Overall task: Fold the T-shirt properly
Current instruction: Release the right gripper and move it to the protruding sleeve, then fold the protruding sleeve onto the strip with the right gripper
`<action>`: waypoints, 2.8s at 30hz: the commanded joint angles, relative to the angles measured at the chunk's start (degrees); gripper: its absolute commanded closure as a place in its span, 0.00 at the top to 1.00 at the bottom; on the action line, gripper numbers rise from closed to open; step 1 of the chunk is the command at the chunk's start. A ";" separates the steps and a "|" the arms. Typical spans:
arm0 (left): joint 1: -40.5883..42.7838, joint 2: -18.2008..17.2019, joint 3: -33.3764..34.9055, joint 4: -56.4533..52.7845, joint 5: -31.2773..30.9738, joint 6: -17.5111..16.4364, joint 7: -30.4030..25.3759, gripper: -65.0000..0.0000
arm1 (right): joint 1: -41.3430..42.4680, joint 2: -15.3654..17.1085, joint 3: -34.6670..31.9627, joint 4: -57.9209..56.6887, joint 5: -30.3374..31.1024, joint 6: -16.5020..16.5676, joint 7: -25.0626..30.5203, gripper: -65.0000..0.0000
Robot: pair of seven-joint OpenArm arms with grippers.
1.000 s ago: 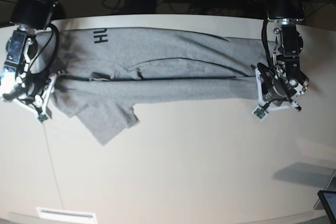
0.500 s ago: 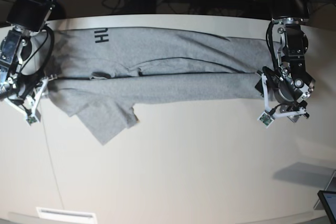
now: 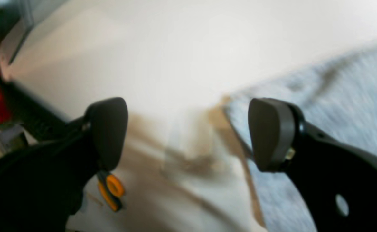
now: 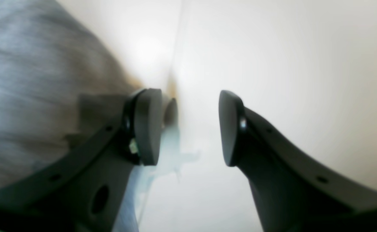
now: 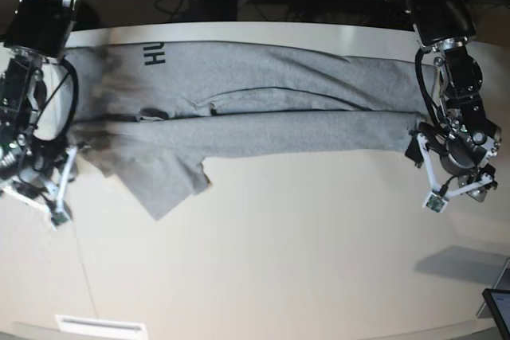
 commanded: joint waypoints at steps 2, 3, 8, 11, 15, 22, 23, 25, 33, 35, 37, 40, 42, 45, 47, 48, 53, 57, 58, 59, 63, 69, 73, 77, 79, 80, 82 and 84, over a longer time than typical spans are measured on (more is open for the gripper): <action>-1.12 -0.74 -1.47 0.63 -0.04 0.38 -0.56 0.88 | 3.00 0.08 -5.64 0.99 0.28 -0.05 0.59 0.42; -1.12 -0.83 -1.65 0.63 -0.04 0.38 -0.56 0.88 | 3.97 -0.54 -7.93 0.73 0.28 -0.05 0.59 0.43; 0.72 -0.92 -4.11 0.54 -0.04 0.38 -0.56 0.88 | 9.60 -3.53 -13.55 -4.81 0.28 -0.05 0.59 0.44; 1.43 -0.92 -5.34 0.54 -0.04 0.38 -0.65 0.88 | 13.20 -5.02 -14.78 -12.37 0.37 0.04 1.73 0.48; 2.92 -0.92 -6.92 0.54 -0.04 0.38 -0.65 0.88 | 17.33 -6.52 -17.51 -20.64 0.37 0.04 4.54 0.49; 3.54 -0.92 -8.60 0.37 -0.04 0.38 -0.65 0.88 | 24.10 -8.63 -17.86 -37.69 0.37 2.64 9.82 0.49; 3.89 -0.92 -8.60 0.28 -0.04 0.38 -0.74 0.88 | 24.89 -8.63 -17.86 -39.54 0.37 2.64 10.35 0.49; 3.89 -0.92 -8.51 0.10 -0.04 0.38 -0.74 0.88 | 26.04 -8.63 -17.95 -42.70 0.37 2.64 11.67 0.50; 4.59 -0.92 -8.33 0.10 -0.04 0.38 -0.83 0.88 | 30.08 -8.19 -18.21 -49.30 0.37 2.64 14.57 0.57; 4.59 -0.92 -8.24 0.10 -0.04 0.38 -0.83 0.88 | 30.35 -8.19 -18.21 -49.30 0.37 2.64 15.45 0.57; 4.59 -0.92 -8.33 0.10 -0.04 0.38 -0.83 0.88 | 30.43 -8.19 -18.30 -50.44 0.28 2.64 16.76 0.57; 4.68 -0.92 -8.33 0.10 -0.04 0.38 -0.83 0.88 | 30.96 -8.19 -18.39 -54.57 0.28 2.64 19.84 0.57; 4.68 -0.92 -8.42 0.10 -0.04 0.38 -0.83 0.88 | 31.40 -8.19 -18.39 -57.65 0.28 2.64 21.86 0.57; 4.68 -0.92 -8.42 0.10 -0.04 0.38 -0.83 0.88 | 32.19 -8.19 -18.39 -61.25 0.28 2.64 24.59 0.57; 4.68 -0.92 -8.42 0.10 -0.04 0.38 -0.83 0.88 | 33.07 -8.19 -18.39 -63.54 0.19 2.64 26.17 0.57; 4.68 -0.92 -8.42 0.10 -0.04 0.38 -0.83 0.88 | 33.33 -8.19 -18.39 -64.59 0.19 2.64 26.79 0.57; 4.68 -0.92 -8.42 0.10 -0.04 0.38 -0.83 0.88 | 34.83 -8.10 -18.47 -65.56 0.11 2.64 26.26 0.57; 4.68 -0.92 -8.24 0.10 -0.04 0.38 -0.83 0.88 | 36.94 -8.10 -18.47 -65.12 0.11 2.64 23.36 0.57; 4.68 -0.92 -8.16 0.10 -0.04 0.38 -0.83 0.88 | 37.38 -8.10 -18.47 -65.12 0.11 2.64 23.18 0.57; 4.68 -0.92 -8.07 0.10 -0.04 0.38 -0.83 0.88 | 37.55 -8.01 -18.47 -65.12 0.11 2.64 23.01 0.57; 4.68 -0.92 -8.07 0.10 -0.04 0.38 -0.83 0.88 | 37.55 -7.22 -18.47 -65.12 0.11 2.64 23.62 0.57; 4.68 -0.92 -8.16 0.10 -0.04 0.38 -0.83 0.88 | 36.50 -6.96 -18.56 -65.56 0.02 2.64 26.26 0.57; 4.68 -0.92 -7.89 0.10 -0.04 0.38 -0.83 0.88 | 36.15 -6.96 -18.56 -65.65 0.02 2.64 26.87 0.57; 4.68 -0.92 -7.89 0.10 -0.04 0.38 -0.83 0.88 | 35.18 -6.96 -18.65 -65.65 0.02 2.64 27.84 0.57; 4.68 -0.92 -8.16 0.10 -0.04 0.38 -0.83 0.88 | 34.48 -6.96 -20.41 -65.65 0.02 2.64 28.37 0.57; 4.68 -0.92 -8.16 0.10 -0.04 0.38 -0.83 0.88 | 34.04 -6.96 -21.55 -65.65 0.02 2.64 28.63 0.57; 4.68 -0.92 -8.16 0.10 -0.04 0.38 -0.83 0.88 | 33.51 -6.96 -22.69 -65.65 0.02 2.64 28.63 0.57; 4.68 -0.92 -7.89 0.10 -0.04 0.38 -0.83 0.88 | 33.16 -7.05 -22.87 -65.65 0.11 2.64 28.63 0.57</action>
